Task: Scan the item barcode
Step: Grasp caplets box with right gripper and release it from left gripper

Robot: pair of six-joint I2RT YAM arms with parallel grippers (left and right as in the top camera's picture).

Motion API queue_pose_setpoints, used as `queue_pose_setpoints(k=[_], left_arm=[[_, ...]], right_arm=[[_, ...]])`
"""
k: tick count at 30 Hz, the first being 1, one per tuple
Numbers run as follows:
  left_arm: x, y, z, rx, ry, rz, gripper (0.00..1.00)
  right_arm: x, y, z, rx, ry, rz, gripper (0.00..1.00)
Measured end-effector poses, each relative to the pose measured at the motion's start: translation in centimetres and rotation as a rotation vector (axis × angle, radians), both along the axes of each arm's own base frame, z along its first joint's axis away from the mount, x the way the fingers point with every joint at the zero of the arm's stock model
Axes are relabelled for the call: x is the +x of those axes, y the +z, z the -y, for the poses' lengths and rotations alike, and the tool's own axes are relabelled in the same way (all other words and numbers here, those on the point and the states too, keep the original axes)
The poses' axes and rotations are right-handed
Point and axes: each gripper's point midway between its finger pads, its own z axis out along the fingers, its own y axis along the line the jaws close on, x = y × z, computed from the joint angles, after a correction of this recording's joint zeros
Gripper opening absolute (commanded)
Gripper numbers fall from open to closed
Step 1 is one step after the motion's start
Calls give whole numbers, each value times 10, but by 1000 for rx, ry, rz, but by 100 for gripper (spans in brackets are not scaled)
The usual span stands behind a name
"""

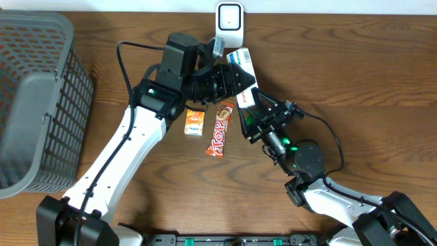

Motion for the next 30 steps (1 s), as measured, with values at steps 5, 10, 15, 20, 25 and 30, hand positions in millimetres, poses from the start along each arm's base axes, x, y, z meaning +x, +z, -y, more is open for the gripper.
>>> queue_pose_setpoints(k=[5,10,15,20,25,30], left_arm=[[1,-1,-1,6,8,1,52],[1,-1,-1,7,10,0,52],[2,-1,-1,8,11,2,53],[2,-1,-1,6,12,3,64],[9,7,0,-16,16,50,72],[18,17,-2,-43,29,101,84]], right_arm=[[1,2,1,-3,-10,9,50],[2,3,2,-27,-25,29,45],[2,3,2,-75,-35,64,43],[1,3,0,-123,-34,97,44],[0,4,-1,-179,-38,144,42],[2,2,1,-267,-21,203,41]])
